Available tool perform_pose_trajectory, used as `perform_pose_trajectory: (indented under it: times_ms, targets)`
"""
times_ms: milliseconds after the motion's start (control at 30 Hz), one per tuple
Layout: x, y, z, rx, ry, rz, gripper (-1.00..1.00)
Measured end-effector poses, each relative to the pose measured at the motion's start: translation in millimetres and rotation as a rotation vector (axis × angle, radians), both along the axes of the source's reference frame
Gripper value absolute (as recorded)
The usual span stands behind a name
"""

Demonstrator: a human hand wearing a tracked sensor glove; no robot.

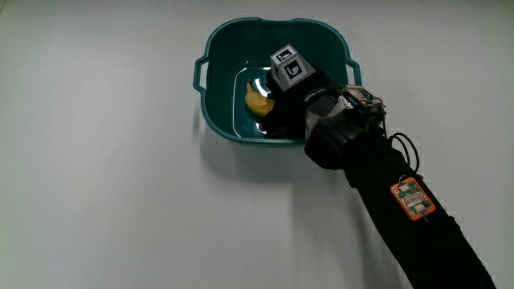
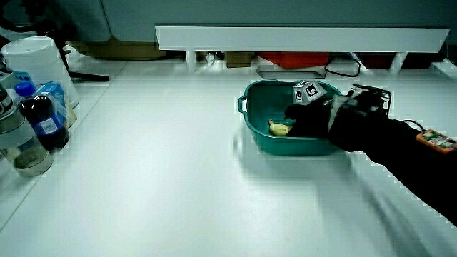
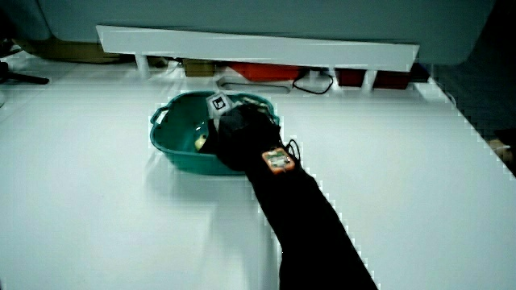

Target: Pick banana from plate

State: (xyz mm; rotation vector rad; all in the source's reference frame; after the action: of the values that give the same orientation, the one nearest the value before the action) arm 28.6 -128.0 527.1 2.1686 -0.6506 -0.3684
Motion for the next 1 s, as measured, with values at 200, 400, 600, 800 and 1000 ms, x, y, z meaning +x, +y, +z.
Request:
perform_pose_trajectory:
  times_ms: [200,400,600,800,1000]
  targets:
    - [-2.0,2.0,5.2,0.051,0.044,-0.016,0.37]
    - [-6.1,4.5,2.7,0.077,0.012,-0.038,0.68]
    - [-9.8,5.7,-1.4,0.097,-0.030,-0.056,1.00]
    - [-10.4,6.7,-1.8,0.079,-0.037,-0.064,1.00]
    - [-8.5,6.6,-0.5,0.074,-0.045,-0.054,1.00]
